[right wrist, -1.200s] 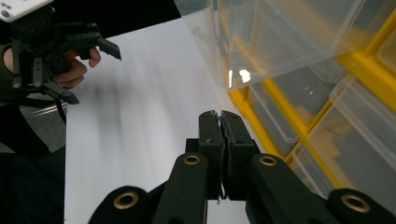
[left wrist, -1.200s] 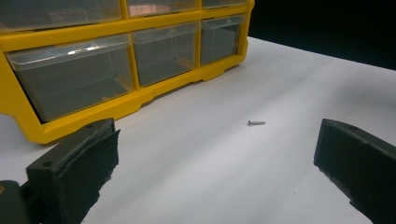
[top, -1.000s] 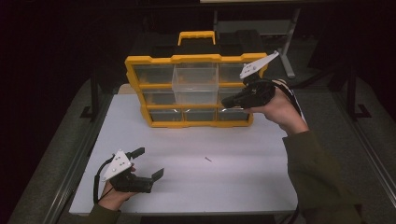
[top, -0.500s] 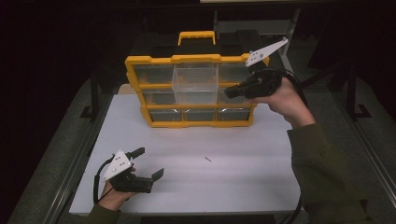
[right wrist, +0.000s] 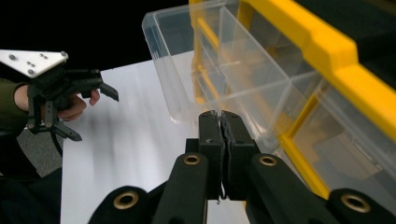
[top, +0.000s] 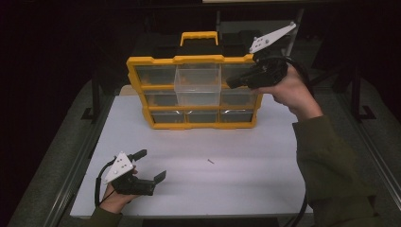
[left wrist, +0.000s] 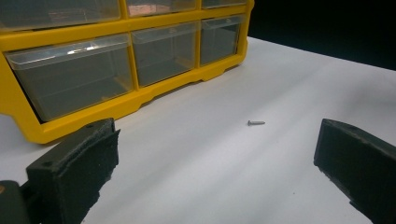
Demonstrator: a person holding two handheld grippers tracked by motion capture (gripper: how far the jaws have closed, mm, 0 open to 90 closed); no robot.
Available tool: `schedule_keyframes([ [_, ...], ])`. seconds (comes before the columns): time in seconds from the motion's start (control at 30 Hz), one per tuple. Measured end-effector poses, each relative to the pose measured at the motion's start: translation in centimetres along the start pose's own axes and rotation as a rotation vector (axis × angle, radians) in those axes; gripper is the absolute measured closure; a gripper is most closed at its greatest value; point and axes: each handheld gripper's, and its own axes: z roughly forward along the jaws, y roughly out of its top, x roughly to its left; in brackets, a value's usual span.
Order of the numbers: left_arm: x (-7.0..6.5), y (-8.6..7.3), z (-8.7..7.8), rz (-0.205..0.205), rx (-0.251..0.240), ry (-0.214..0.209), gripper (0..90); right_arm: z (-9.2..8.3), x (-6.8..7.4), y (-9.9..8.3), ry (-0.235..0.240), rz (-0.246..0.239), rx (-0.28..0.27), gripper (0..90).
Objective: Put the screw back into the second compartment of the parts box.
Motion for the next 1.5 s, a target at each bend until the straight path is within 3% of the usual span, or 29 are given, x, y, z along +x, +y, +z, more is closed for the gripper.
schedule_keyframes([
  [0.33,0.0,0.0,0.0,-0.007,0.004,0.001,0.0,-0.5,0.3,1.9,-0.007,-0.018,-0.027,86.9],
  [0.77,0.0,0.0,-0.1,-0.004,0.001,-0.001,0.0,1.6,0.3,3.8,0.012,-0.032,-0.037,86.8],
  [1.5,0.0,0.1,-0.2,0.01,0.007,-0.006,0.0,5.9,0.1,5.3,0.026,-0.06,0.045,86.7],
])
